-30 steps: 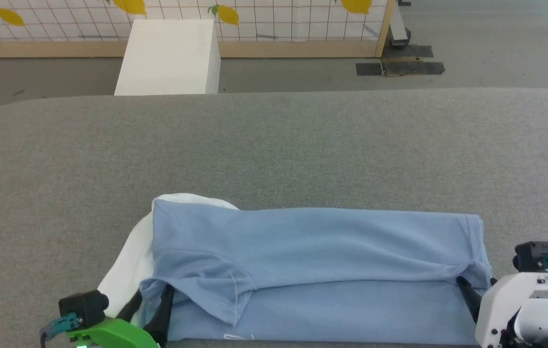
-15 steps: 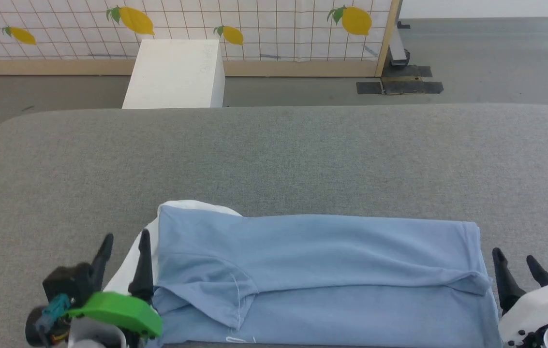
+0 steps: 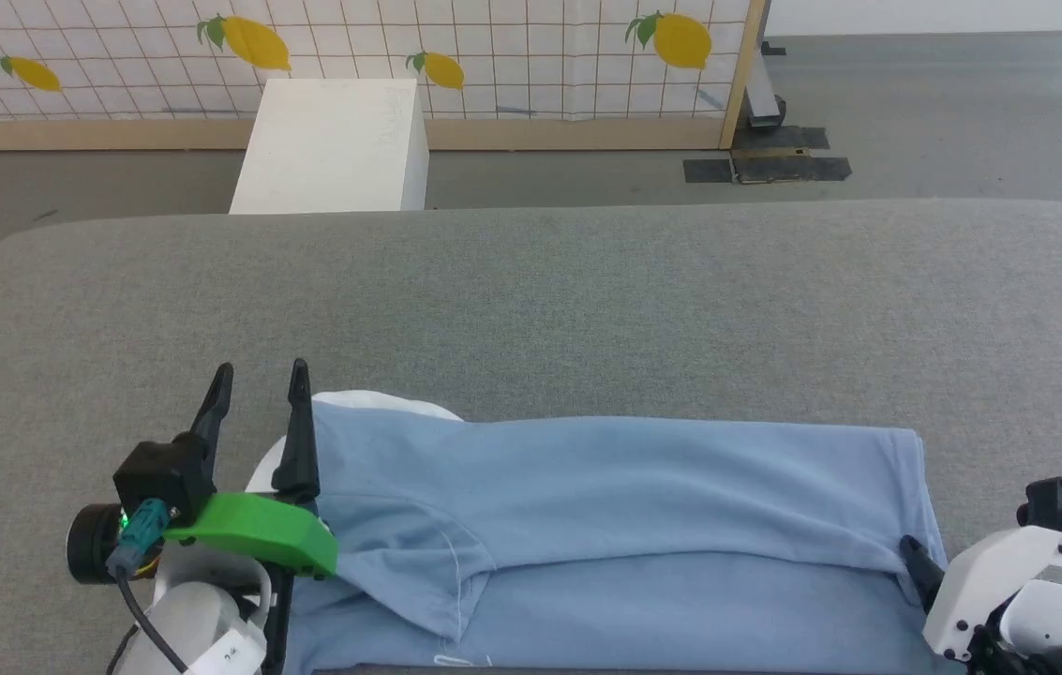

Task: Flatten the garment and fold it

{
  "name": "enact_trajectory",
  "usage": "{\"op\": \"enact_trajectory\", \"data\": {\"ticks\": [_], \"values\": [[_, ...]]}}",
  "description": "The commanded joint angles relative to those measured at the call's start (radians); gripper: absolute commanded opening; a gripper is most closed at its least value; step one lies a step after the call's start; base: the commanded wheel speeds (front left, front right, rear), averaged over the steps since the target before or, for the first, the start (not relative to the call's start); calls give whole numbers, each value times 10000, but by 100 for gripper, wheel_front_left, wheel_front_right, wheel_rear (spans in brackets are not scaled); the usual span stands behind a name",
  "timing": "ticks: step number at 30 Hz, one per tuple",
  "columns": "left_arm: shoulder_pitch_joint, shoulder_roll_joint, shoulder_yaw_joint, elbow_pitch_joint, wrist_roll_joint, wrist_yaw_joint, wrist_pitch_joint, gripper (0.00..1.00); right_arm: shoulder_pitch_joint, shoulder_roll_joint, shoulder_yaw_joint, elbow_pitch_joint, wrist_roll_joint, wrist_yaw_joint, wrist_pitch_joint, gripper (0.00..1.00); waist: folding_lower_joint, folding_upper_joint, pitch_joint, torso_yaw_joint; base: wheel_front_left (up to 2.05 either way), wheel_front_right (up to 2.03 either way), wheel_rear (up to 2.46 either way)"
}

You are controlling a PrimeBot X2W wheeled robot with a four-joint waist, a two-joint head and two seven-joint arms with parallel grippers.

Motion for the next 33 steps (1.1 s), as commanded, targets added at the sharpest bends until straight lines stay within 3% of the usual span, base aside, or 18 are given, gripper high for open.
{"op": "enact_trajectory", "data": {"ticks": [1,7,8,9,10,11,18,28,33], "values": [[-208,-99,76,68,183,-134,-74,100,-222,-2,-47,142,-131,-15,281,100,1,0,0,2,0,0,0],[-318,-326,293,329,403,-417,-75,100,-355,-2,244,491,-154,-15,1729,100,1,0,32,42,0,0,0],[-322,-356,324,379,428,-464,-75,100,-357,-2,316,505,-98,-15,1961,75,1,0,45,47,0,0,0],[-327,-379,350,409,451,-499,-75,100,-361,-2,357,487,-65,-15,2098,38,1,0,56,52,0,0,0],[-332,-410,385,440,480,-538,-75,100,-363,-2,403,426,-38,-15,2193,14,1,0,69,57,0,0,0],[-331,-437,417,467,494,-566,-75,100,-363,-2,421,371,-23,-15,2229,0,1,0,77,61,0,0,0],[-391,-621,681,729,621,-826,-75,100,-328,-1,149,-111,-403,-15,2039,0,1,0,150,76,0,0,0],[-318,-894,957,686,890,-992,-76,100,-655,-1,-2762,-690,-3158,-15,398,0,1,0,256,81,0,0,0],[-251,-951,1028,705,973,-1091,-76,100,-747,-3,-3317,-753,-3892,-15,57,0,1,0,260,96,0,0,0]]}}
